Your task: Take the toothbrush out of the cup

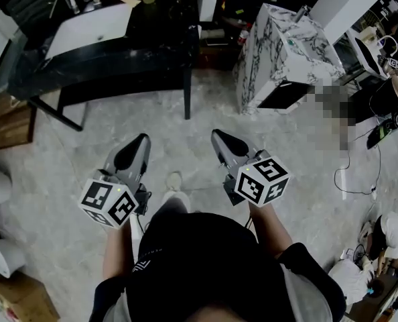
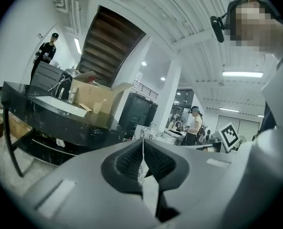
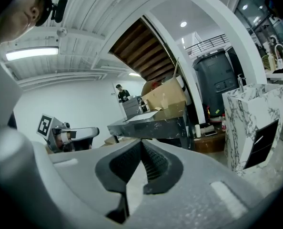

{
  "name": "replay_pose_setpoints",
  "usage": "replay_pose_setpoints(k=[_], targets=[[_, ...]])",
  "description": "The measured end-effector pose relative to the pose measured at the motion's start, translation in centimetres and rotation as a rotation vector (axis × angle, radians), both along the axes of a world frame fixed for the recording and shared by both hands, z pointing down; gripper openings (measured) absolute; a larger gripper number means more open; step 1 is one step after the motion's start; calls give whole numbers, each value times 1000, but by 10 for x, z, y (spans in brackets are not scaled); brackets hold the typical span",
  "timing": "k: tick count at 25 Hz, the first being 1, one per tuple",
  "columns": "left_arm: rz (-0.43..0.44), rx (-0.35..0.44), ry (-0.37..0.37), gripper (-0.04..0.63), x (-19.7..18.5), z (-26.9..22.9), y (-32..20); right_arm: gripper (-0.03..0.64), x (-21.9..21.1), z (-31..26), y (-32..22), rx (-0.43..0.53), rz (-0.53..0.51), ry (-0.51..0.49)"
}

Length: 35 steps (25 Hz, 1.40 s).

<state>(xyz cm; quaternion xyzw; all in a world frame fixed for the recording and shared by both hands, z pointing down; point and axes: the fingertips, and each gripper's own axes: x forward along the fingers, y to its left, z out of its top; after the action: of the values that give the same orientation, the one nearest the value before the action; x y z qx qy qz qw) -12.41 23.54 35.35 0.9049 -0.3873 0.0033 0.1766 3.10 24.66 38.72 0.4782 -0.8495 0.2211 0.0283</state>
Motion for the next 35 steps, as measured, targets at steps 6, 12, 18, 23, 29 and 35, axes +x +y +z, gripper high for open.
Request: replay_pose_setpoints(k=[6,12,18,23,29,35], targets=[[8,-5,-11,41,-10,10,-47,5,-18,-1,-45,-18,-25,2],[10,7,-42,59,-21,6,-96,5,-32,-6,-100,-18,-27,13],[18,10,-88,78,-40,10,-138,5,-51,-9,-149,-12,-26,33],[30,22,-115,89,-40,12,-173,5,-53,-13,-179,-1,-29,49],[28,38,-165,117,-22,13,-216,5,-33,-15,-226,7,-38,30],[-26,54,-184,118,3,1,-277,5,-11,-25,-290,32,-104,32]])
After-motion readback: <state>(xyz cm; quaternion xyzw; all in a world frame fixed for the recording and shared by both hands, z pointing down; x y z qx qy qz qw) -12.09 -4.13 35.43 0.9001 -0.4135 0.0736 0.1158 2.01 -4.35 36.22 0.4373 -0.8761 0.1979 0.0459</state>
